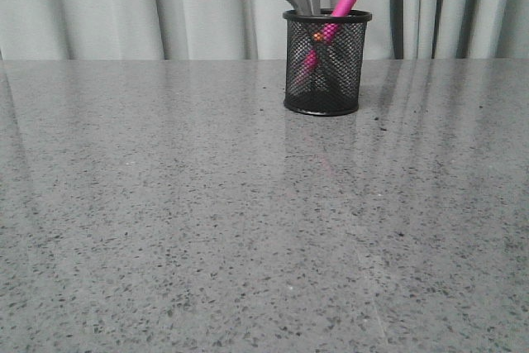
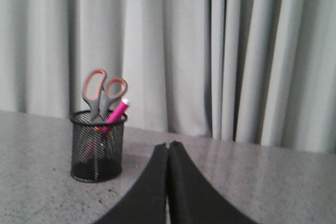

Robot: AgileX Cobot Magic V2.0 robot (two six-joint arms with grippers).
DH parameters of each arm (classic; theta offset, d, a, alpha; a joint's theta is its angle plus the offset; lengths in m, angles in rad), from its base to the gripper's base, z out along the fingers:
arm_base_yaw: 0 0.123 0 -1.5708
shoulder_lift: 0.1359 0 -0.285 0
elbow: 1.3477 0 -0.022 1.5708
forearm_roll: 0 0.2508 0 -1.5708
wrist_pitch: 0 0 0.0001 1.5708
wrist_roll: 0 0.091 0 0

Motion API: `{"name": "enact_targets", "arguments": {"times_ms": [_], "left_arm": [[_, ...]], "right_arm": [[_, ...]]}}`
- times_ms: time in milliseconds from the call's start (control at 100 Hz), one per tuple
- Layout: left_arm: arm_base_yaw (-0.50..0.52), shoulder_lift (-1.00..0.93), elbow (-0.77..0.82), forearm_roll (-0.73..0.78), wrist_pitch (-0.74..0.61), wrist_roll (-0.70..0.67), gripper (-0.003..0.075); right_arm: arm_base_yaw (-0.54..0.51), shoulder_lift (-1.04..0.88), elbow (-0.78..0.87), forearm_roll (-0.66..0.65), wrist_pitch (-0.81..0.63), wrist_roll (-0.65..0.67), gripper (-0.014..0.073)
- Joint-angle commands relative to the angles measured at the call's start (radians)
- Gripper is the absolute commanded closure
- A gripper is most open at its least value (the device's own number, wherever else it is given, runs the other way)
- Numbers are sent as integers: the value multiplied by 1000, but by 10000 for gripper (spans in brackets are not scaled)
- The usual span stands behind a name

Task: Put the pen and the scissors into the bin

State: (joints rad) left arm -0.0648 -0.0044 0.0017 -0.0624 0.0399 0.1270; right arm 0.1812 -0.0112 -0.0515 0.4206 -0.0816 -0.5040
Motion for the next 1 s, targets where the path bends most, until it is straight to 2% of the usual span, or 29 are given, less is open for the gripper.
{"name": "enact_targets", "arguments": {"times_ms": [0,80,160,390,510,650,990], "left_arm": [[3,-32,45,-3,-72,-10,739],[3,-32,45,-3,-72,-10,739],[3,-32,45,-3,-72,-10,739],[3,-32,45,-5,-72,-10,739],[3,-32,45,-5,-72,-10,739],[3,-32,45,-5,-72,-10,739],[3,-32,45,-5,-72,-10,739]], "right_arm": [[-101,-10,-11,-127,29,166,665],[-184,-11,-4,-219,82,251,665],[-217,-17,2,-258,119,281,665],[-217,-17,78,-311,89,281,665],[-217,-17,76,-340,121,281,665],[-217,-17,76,-340,151,281,665],[-217,-17,76,-340,119,281,665]]}}
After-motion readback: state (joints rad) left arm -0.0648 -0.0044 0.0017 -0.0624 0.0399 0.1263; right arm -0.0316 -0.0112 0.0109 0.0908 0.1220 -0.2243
